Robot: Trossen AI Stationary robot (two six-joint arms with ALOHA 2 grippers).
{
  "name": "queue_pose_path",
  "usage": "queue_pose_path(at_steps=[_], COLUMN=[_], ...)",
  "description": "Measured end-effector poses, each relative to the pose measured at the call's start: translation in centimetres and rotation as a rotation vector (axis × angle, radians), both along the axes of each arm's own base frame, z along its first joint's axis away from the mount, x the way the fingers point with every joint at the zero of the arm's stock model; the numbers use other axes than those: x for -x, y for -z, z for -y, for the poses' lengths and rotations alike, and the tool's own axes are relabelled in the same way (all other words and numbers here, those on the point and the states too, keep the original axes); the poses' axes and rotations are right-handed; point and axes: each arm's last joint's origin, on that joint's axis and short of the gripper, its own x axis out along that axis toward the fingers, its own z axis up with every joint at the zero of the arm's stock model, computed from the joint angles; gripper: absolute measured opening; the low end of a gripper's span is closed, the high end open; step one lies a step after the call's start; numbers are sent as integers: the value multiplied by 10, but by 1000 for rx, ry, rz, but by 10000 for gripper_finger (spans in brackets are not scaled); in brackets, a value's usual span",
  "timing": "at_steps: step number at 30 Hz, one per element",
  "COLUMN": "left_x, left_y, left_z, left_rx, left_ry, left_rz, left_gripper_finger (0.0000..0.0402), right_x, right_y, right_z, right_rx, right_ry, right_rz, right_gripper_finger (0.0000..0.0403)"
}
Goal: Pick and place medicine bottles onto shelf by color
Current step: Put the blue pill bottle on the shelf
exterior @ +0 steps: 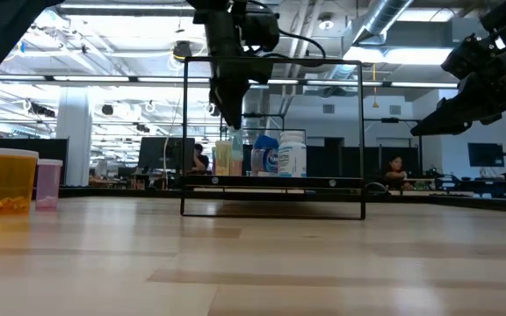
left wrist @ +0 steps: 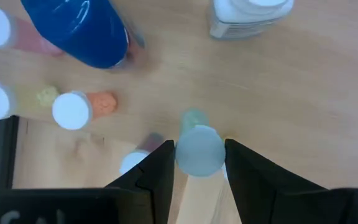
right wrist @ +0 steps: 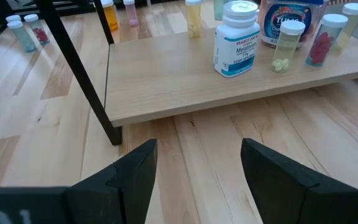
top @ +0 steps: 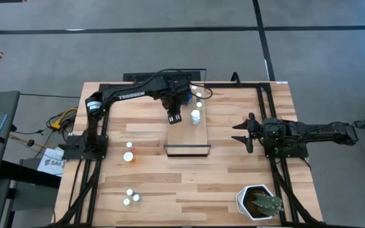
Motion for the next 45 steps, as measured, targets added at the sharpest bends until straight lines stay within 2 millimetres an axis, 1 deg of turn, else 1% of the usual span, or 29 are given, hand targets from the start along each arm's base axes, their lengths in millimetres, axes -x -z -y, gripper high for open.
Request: queue_pose_path(at_steps=[9, 14, 16, 19, 23, 32, 41, 45], left_x=[-2, -6, -10, -11, -13, -15, -19, -19], left_y=[-1, 5, 8, 17, 24, 23, 33, 33], left_z=[-3, -6, -8, -9, -13, -15, -17, -17], left_rx=[-12, 3, -1, 17, 30, 21, 27, 23], left_ry=[17, 26, 32, 32, 35, 46, 59, 61], left_rz=[30, 33, 47, 14, 5, 30, 13, 17], left_gripper_finger=[125, 125, 125, 126, 126, 126, 126, 126], right_x=[0, 0, 0, 0, 0, 0, 0, 0], right_y=[0, 0, 0, 0, 0, 0, 0, 0], right_z=[0, 0, 0, 0, 0, 0, 0, 0], right_rx=[0, 0, 0, 0, 0, 0, 0, 0], right_ry=[0, 0, 0, 0, 0, 0, 0, 0], right_rz=[0, 0, 0, 0, 0, 1, 0, 0], right_gripper_finger=[255, 255, 255, 255, 255, 255, 255, 255])
